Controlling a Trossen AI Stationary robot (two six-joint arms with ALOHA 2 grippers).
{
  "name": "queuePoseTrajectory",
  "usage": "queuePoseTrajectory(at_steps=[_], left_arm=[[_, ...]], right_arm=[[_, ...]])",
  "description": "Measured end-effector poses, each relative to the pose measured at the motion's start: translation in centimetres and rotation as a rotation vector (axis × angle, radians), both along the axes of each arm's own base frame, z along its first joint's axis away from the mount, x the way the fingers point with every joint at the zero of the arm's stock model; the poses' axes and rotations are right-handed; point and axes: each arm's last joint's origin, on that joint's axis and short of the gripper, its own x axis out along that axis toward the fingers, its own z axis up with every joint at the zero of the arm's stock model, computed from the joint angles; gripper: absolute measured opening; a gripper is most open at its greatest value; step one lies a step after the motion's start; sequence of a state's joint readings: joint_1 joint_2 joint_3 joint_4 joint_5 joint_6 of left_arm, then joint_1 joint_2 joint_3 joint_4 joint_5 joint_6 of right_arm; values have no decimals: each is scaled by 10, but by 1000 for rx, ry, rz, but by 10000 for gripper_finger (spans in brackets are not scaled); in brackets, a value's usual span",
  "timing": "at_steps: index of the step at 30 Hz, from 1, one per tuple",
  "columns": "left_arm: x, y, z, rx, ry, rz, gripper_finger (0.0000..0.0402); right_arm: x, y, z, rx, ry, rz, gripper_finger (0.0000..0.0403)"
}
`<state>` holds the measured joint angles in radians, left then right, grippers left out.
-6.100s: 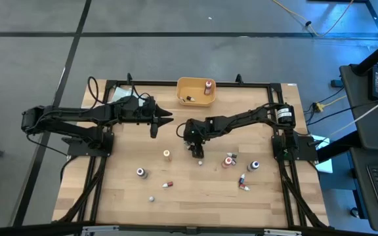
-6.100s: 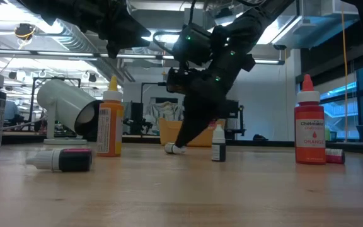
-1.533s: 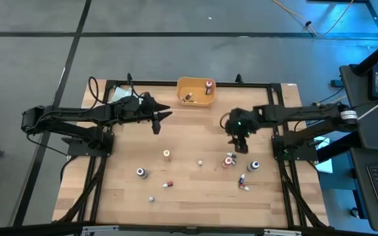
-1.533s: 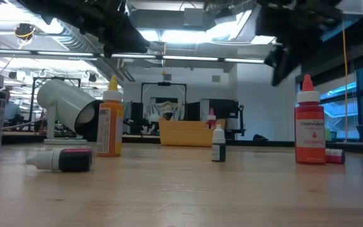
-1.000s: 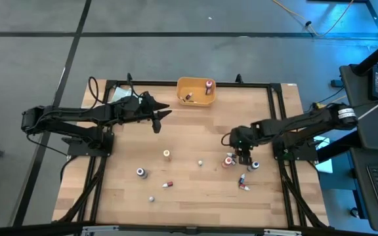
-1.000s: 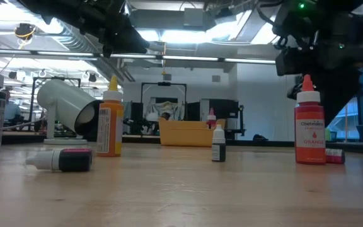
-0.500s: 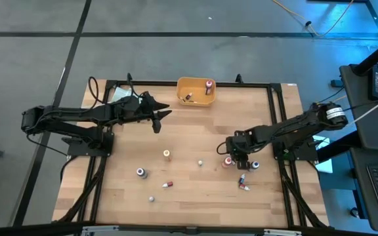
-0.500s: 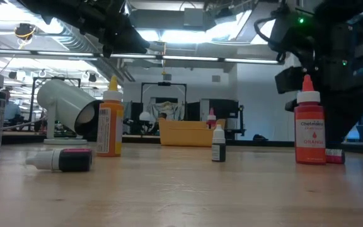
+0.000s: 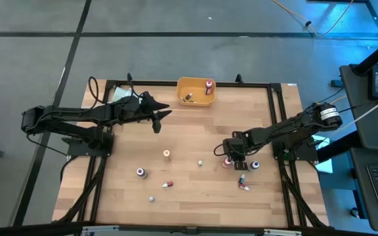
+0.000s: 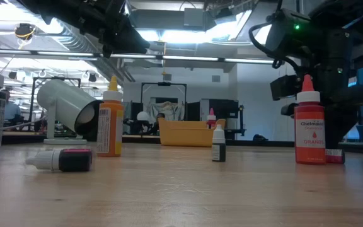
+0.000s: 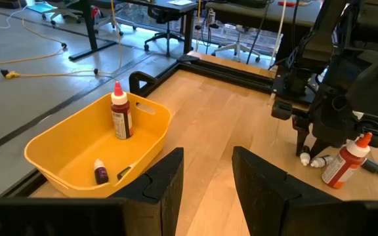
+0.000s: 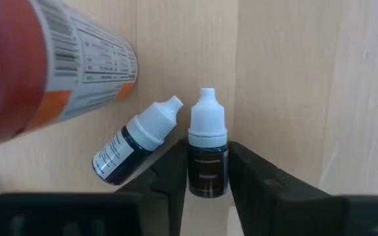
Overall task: Pick & Place food coloring
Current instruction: Put the black food coloring bottle into the yellow bin
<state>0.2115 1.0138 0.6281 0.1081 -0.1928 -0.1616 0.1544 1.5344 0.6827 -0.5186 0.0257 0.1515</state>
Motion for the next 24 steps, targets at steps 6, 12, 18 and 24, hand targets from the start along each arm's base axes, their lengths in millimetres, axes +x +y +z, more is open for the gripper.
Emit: queuePoseTrajectory(at_steps=[6, 12, 18, 24], left_arm=[[0, 0, 0, 0, 0, 0, 127], [0, 0, 0, 0, 0, 0, 127], [0, 0, 0, 0, 0, 0, 127], [0, 0, 0, 0, 0, 0, 127]], right_arm=[[1, 0, 6, -9, -10, -25, 71], [13, -7, 29, -77, -49, -47, 76], [31, -30, 63, -157, -96, -54, 70], [52, -66, 104, -198, -222, -79, 75]])
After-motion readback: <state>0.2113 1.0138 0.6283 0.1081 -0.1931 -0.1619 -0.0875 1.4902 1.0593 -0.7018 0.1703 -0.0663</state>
